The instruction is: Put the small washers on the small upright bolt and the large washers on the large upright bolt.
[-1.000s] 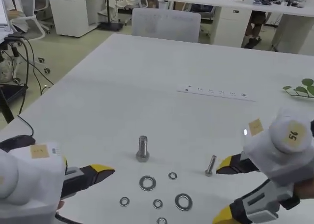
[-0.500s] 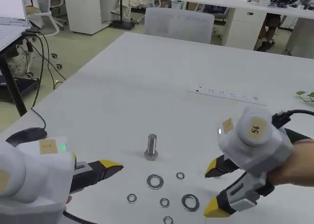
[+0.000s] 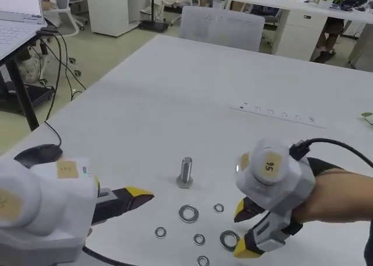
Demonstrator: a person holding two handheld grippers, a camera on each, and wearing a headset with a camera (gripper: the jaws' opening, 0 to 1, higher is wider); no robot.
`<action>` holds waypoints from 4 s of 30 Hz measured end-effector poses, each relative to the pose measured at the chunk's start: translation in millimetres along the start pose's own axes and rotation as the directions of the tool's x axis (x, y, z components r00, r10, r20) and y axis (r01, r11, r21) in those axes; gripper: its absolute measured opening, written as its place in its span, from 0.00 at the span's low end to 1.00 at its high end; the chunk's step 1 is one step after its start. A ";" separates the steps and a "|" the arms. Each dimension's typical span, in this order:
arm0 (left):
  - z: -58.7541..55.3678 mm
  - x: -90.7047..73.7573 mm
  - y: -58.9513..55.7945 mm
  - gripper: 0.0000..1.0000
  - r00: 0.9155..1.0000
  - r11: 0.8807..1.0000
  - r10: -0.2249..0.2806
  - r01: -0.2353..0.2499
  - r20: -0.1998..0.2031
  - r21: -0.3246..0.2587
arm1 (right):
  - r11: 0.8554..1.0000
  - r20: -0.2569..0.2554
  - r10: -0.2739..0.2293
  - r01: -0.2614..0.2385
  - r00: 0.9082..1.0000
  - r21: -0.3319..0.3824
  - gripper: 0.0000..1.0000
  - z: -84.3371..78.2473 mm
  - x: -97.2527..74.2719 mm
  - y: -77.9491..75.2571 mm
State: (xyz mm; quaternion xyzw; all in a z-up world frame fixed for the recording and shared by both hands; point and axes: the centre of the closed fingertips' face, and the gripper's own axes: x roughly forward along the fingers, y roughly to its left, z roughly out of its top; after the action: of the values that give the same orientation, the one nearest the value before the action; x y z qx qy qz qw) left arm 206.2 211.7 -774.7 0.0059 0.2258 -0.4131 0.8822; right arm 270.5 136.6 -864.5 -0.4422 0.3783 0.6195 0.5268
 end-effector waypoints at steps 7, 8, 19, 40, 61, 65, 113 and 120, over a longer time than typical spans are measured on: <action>0.6 -1.3 -1.0 0.91 1.000 1.000 -0.001 0.001 0.005 -0.002 | 1.000 -0.032 0.000 -0.001 0.999 -0.009 0.32 -2.0 8.2 -0.4; 0.8 -1.4 -1.3 0.91 1.000 1.000 -0.002 0.002 0.006 -0.001 | 1.000 -0.038 0.002 -0.002 0.999 -0.009 0.32 -2.7 9.6 -0.7; 0.6 -1.3 -1.8 0.91 1.000 1.000 -0.007 0.007 0.004 0.000 | 1.000 -0.058 0.004 -0.003 0.998 0.002 0.30 -3.1 12.9 -4.1; 0.8 -0.8 -3.5 0.90 1.000 1.000 -0.011 0.011 0.006 0.004 | 1.000 -0.079 -0.006 0.004 0.997 -0.022 0.23 -2.5 13.2 0.5; 3.2 0.6 -8.8 0.90 1.000 1.000 -0.023 0.023 0.007 0.012 | 0.999 -0.093 -0.031 0.027 0.995 -0.044 0.23 8.3 -20.3 -6.9; 4.2 0.4 -10.0 0.90 1.000 1.000 -0.026 0.026 0.010 0.015 | 0.997 -0.083 -0.057 0.052 0.995 -0.060 0.23 17.8 -34.0 -15.3; 23.6 -18.3 34.2 0.89 0.963 0.972 0.230 -0.234 0.137 0.013 | 0.968 -0.065 -0.144 0.127 0.987 -0.216 0.23 99.2 -52.2 -94.6; 24.7 -20.6 40.2 0.90 0.953 0.962 0.267 -0.272 0.142 0.022 | 0.969 -0.076 -0.124 0.104 0.989 -0.225 0.23 103.3 -40.8 -100.0</action>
State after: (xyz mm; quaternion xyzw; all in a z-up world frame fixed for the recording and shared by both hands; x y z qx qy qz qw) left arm 233.9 248.3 -751.3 0.0265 0.1531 -0.2929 0.9434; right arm 356.1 236.0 -792.8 -0.5464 0.3044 0.6060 0.4915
